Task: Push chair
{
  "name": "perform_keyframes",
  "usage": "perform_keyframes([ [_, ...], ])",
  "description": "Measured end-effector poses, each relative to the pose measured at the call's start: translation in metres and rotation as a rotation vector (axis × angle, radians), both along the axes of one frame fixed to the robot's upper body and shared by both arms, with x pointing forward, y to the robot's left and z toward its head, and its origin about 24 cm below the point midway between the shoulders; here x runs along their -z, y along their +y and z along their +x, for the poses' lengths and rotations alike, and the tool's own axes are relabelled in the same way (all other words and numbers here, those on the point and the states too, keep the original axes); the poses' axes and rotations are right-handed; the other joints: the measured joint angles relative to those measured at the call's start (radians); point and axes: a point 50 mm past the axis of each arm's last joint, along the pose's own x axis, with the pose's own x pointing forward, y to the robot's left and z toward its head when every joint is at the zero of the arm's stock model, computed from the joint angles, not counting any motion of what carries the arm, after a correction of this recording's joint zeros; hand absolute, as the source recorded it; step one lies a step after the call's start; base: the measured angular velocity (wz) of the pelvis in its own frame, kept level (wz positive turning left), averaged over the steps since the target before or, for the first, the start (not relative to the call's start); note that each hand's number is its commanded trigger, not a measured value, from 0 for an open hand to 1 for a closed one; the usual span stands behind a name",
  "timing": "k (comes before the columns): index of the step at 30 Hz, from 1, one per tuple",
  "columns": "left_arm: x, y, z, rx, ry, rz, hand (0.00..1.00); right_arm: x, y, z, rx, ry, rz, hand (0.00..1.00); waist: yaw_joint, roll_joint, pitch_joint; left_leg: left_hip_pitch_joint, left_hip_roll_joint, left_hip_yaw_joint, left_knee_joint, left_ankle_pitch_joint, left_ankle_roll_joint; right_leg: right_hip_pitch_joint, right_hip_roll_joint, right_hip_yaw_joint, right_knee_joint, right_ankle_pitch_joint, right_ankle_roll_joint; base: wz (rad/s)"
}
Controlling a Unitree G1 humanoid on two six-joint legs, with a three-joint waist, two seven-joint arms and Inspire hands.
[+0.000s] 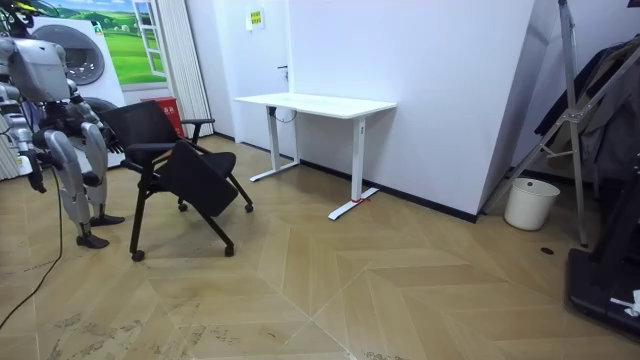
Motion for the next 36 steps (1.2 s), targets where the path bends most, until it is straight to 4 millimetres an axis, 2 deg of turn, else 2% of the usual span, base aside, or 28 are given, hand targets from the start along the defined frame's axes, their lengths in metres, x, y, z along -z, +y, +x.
perform_keyframes([
  [15,0.000,0.001,-0.001,-0.028,0.014,0.044,0.00,0.000,0.000,0.000,0.019,-0.007,0.003,0.00,-0.019,0.000,0.0006,0.001,0.000,-0.005,0.002,0.000,0.000,0.005,0.000,0.000,0.000,-0.003,0.000,0.00],
  [18,-0.001,0.003,-0.002,-0.046,0.022,0.066,0.00,0.000,0.000,0.000,0.020,-0.006,0.002,0.00,-0.015,0.005,0.0041,0.015,0.000,-0.006,0.001,-0.003,0.000,0.017,0.001,0.004,0.002,-0.007,0.000,0.00],
  [21,-0.003,0.011,-0.001,-0.098,0.017,0.119,0.00,0.000,-0.001,-0.001,0.029,-0.003,0.001,0.00,-0.014,0.009,0.0047,0.013,0.001,-0.015,0.000,-0.007,0.000,0.016,0.002,0.001,0.004,-0.008,0.000,0.03],
  [26,-0.011,0.031,-0.003,-0.204,0.027,0.267,0.00,-0.001,-0.004,-0.006,0.084,0.012,-0.009,0.00,-0.006,0.017,0.0003,0.016,0.001,-0.014,0.002,-0.008,0.000,0.018,0.003,0.003,0.004,-0.009,0.000,0.00],
  [27,-0.014,0.035,0.002,-0.211,0.013,0.302,0.00,-0.001,-0.005,-0.006,0.090,0.010,-0.010,0.00,-0.005,0.023,-0.0027,0.016,0.001,-0.013,0.002,-0.008,0.000,0.019,0.003,0.003,0.005,-0.009,0.000,0.00],
  [32,-0.029,0.058,0.017,-0.169,-0.013,0.495,0.00,-0.003,-0.013,-0.008,0.093,0.014,-0.035,0.00,-0.002,0.030,-0.0016,0.017,0.001,-0.019,0.001,-0.008,0.000,0.022,0.003,0.002,0.005,-0.009,0.001,0.02],
  [36,-0.045,0.072,0.046,-0.131,-0.103,0.657,0.00,-0.004,-0.018,-0.002,0.095,-0.004,-0.048,0.00,-0.002,0.041,-0.0011,0.018,0.001,-0.019,0.001,-0.008,0.000,0.024,0.005,0.009,0.005,-0.009,0.000,0.02],
])
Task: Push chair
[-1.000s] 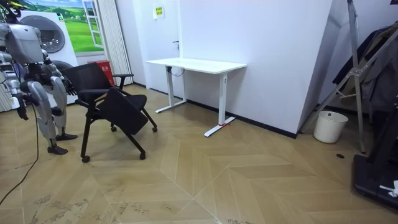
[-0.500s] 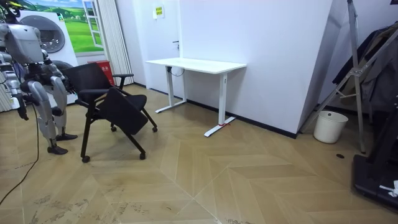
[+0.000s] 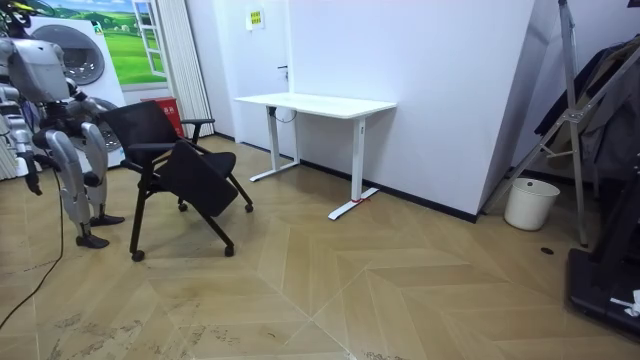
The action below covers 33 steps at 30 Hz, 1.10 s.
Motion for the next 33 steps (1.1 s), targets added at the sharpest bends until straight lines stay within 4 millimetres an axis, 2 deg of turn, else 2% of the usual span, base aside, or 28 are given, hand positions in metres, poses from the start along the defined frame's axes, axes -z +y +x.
perform_keyframes([
  [1,-0.005,0.002,0.008,0.032,-0.018,0.044,0.00,0.000,-0.001,0.001,0.003,-0.005,0.000,0.00,-0.001,0.003,-0.0008,0.001,0.000,0.001,0.001,0.000,0.000,0.001,0.003,0.018,0.000,0.000,0.000,0.00],
  [6,-0.030,0.007,0.048,0.194,-0.089,0.233,0.00,-0.001,-0.002,0.006,0.001,-0.022,-0.001,0.00,-0.021,0.016,0.0021,-0.004,0.000,-0.001,0.000,0.000,0.000,-0.003,0.004,0.019,-0.002,0.000,-0.001,0.00],
  [9,-0.041,0.005,0.071,0.315,-0.094,0.323,0.00,-0.001,-0.001,0.009,-0.032,-0.032,0.007,0.00,-0.033,0.023,-0.0011,-0.005,0.000,0.002,-0.001,0.000,0.000,-0.005,0.005,0.023,-0.003,0.000,-0.001,-0.01],
  [12,-0.065,0.001,0.096,0.476,-0.126,0.474,0.00,-0.001,-0.001,0.009,-0.037,-0.039,0.019,0.00,-0.049,0.028,-0.0005,-0.005,0.000,0.001,-0.001,0.000,0.000,-0.005,0.005,0.023,-0.004,0.000,0.000,0.00],
  [16,-0.093,-0.006,0.131,0.649,-0.179,0.635,0.00,-0.001,-0.002,0.008,-0.037,-0.037,0.017,0.00,-0.053,0.038,0.0017,-0.002,-0.001,0.011,0.000,0.000,0.000,-0.005,0.005,0.036,-0.006,0.000,0.000,-0.08],
  [19,-0.102,-0.010,0.140,0.725,-0.174,0.669,0.00,-0.001,-0.002,0.013,-0.054,-0.050,0.024,0.00,-0.078,0.044,-0.0005,-0.001,-0.001,0.012,0.000,0.000,0.000,-0.006,0.005,0.040,-0.007,-0.001,0.001,-0.04],
  [24,-0.112,-0.021,0.151,0.844,-0.144,0.722,0.00,-0.002,-0.002,0.012,-0.081,-0.050,0.037,0.00,-0.083,0.044,-0.0002,-0.002,-0.001,0.029,0.000,0.000,0.000,-0.015,0.008,0.065,-0.007,-0.001,0.001,-0.10],
  [33,-0.096,-0.058,0.161,1.107,-0.056,0.608,0.00,-0.001,0.001,0.026,-0.132,-0.069,0.047,0.00,-0.111,0.047,-0.0011,-0.004,-0.002,0.030,0.004,0.000,0.000,-0.016,0.008,0.072,-0.006,-0.001,0.001,-0.02],
])
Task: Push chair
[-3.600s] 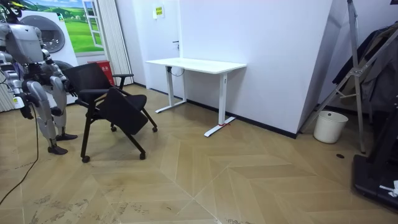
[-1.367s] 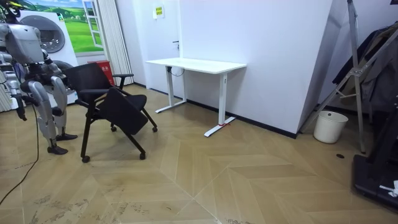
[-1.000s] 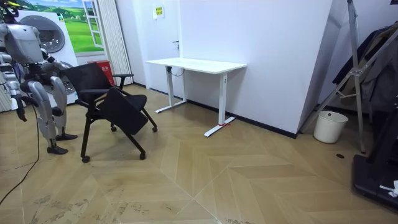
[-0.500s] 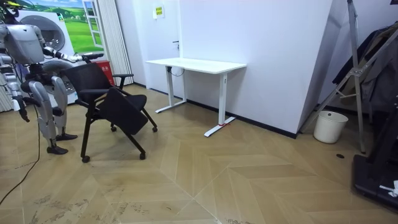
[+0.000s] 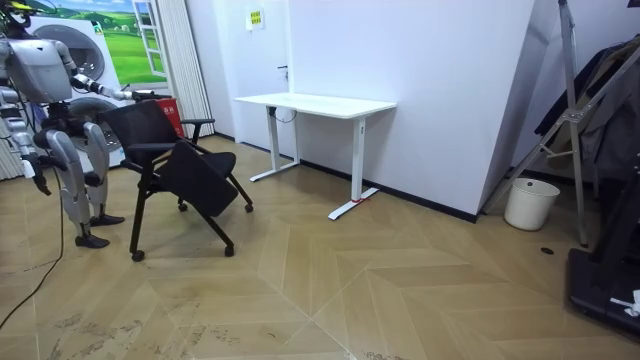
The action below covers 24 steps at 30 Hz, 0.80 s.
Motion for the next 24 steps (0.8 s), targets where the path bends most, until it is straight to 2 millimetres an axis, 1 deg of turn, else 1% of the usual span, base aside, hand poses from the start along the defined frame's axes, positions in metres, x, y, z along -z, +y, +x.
perform_keyframes([
  [6,-0.001,-0.001,0.002,0.048,0.044,0.018,0.00,0.000,0.000,0.000,-0.002,0.000,0.001,0.00,-0.013,0.000,0.0008,-0.001,0.000,0.001,0.000,0.000,0.000,-0.001,0.000,0.001,-0.001,0.000,0.000,0.00],
  [11,-0.003,-0.011,0.005,0.101,0.050,0.031,0.00,0.001,0.001,0.001,0.001,0.002,0.007,0.00,-0.025,-0.001,0.0024,0.000,0.001,0.002,0.001,0.000,0.000,-0.001,0.000,0.001,0.000,0.000,0.000,0.00],
  [14,-0.003,-0.018,0.006,0.137,0.056,0.024,0.00,0.001,0.000,0.001,0.000,0.004,0.013,0.00,-0.027,0.000,0.0060,0.000,0.001,0.007,0.001,0.000,0.000,-0.002,0.000,0.005,0.002,0.000,0.000,-0.03],
  [16,-0.002,-0.018,0.005,0.141,0.071,0.020,0.00,0.000,0.000,0.001,-0.004,0.000,0.020,0.00,-0.027,-0.001,0.0070,0.000,0.001,0.017,0.001,0.000,0.000,-0.007,0.001,0.014,0.003,0.000,0.000,-0.10],
  [22,-0.002,-0.019,0.005,0.141,0.073,0.020,0.00,0.000,0.000,0.001,-0.039,0.010,0.023,0.00,-0.029,-0.007,0.0116,0.000,0.001,0.024,0.001,0.000,0.000,-0.010,0.003,0.023,0.001,0.000,0.000,-0.04],
  [24,-0.001,-0.021,0.005,0.152,0.077,0.021,0.00,0.000,-0.001,0.001,-0.040,0.011,0.021,0.00,-0.029,-0.007,0.0116,0.000,0.001,0.024,0.001,0.000,0.000,-0.010,0.003,0.025,0.001,0.000,0.000,-0.02],
])
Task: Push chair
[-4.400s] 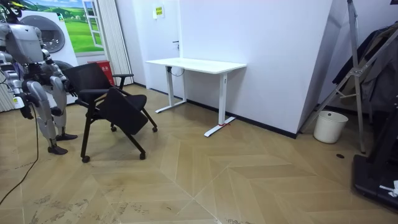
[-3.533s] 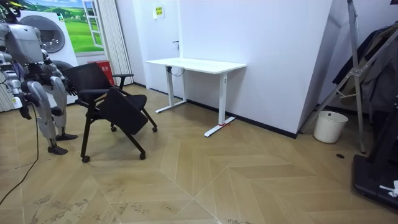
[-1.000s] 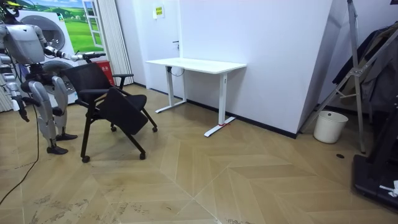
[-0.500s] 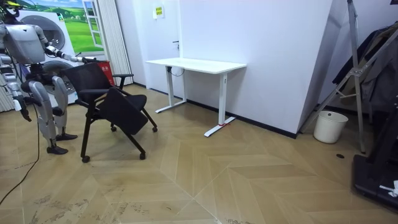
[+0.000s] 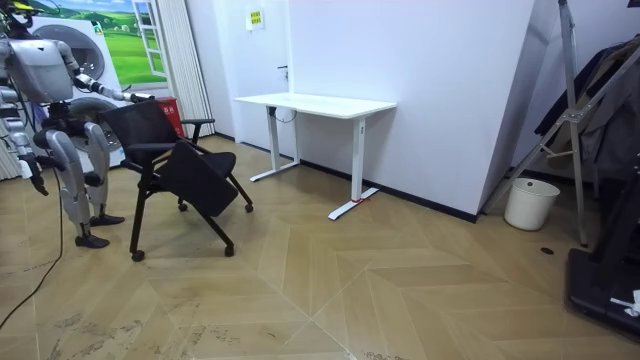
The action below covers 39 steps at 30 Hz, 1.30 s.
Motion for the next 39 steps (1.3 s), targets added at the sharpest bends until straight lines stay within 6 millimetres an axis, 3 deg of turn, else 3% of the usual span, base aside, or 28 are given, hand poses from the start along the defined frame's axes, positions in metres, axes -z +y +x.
perform_keyframes([
  [23,-0.010,0.002,0.004,0.021,0.025,0.093,0.00,0.001,-0.001,-0.008,0.021,0.056,-0.033,0.00,-0.034,0.013,0.0003,-0.006,0.000,0.002,0.001,0.000,0.000,0.000,-0.001,0.001,-0.003,0.000,0.000,0.00],
  [30,-0.014,0.004,0.009,0.009,0.027,0.123,0.00,0.001,-0.002,-0.010,0.030,0.072,-0.056,0.00,-0.054,0.029,0.0082,-0.007,-0.002,0.004,0.001,0.000,0.000,-0.001,-0.003,0.004,-0.002,0.001,0.002,0.00],
  [39,-0.024,0.004,0.015,0.020,-0.013,0.133,0.00,0.001,-0.003,-0.008,0.030,0.068,-0.066,0.00,-0.056,0.037,0.0054,-0.010,-0.002,0.002,0.001,0.000,0.000,-0.001,-0.004,0.005,-0.006,0.001,0.002,0.00],
])
